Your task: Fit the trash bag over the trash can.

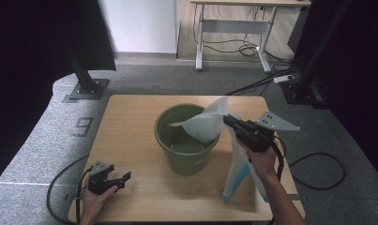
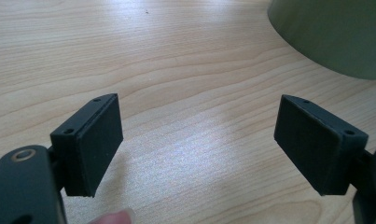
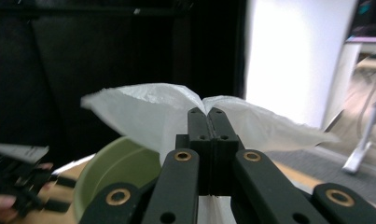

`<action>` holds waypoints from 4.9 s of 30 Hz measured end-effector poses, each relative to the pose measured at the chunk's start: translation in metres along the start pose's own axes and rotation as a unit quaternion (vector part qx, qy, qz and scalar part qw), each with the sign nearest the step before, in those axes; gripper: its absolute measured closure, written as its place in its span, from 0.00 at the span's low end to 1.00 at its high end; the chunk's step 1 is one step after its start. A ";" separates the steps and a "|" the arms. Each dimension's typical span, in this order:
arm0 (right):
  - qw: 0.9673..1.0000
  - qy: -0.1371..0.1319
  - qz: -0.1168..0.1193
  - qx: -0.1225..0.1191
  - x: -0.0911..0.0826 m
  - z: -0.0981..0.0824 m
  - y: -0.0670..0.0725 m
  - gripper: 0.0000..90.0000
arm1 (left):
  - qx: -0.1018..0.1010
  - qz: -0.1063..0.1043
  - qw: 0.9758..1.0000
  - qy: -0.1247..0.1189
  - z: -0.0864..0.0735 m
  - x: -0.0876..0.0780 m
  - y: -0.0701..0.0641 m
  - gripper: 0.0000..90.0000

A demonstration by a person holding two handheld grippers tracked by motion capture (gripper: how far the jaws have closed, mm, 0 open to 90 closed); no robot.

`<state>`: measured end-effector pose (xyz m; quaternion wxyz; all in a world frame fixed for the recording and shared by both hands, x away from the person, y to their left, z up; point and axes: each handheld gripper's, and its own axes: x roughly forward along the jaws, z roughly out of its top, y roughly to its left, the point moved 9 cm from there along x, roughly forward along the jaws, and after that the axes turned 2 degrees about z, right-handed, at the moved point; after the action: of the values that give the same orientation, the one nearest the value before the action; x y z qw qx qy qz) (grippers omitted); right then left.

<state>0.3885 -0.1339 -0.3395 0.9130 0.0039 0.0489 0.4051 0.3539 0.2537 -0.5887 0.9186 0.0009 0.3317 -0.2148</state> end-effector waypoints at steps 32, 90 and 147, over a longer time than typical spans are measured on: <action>0.993 0.097 0.064 0.013 0.040 -0.083 0.035 0.70 | 0.006 -0.001 1.000 0.004 -0.001 0.002 -0.002 0.17; 0.988 0.085 -0.130 -0.017 -0.038 -0.133 -0.022 0.96 | 0.053 -0.019 0.998 -0.041 0.044 -0.016 -0.058 0.17; 0.991 0.104 -0.044 -0.069 0.029 -0.031 0.013 0.98 | 0.128 -0.093 0.980 -0.124 0.184 -0.028 -0.191 0.19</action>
<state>0.3952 -0.1049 -0.3725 0.9178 -0.1035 0.1155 0.3655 0.3718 0.0648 -0.4012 0.9209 0.0614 0.1836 -0.3382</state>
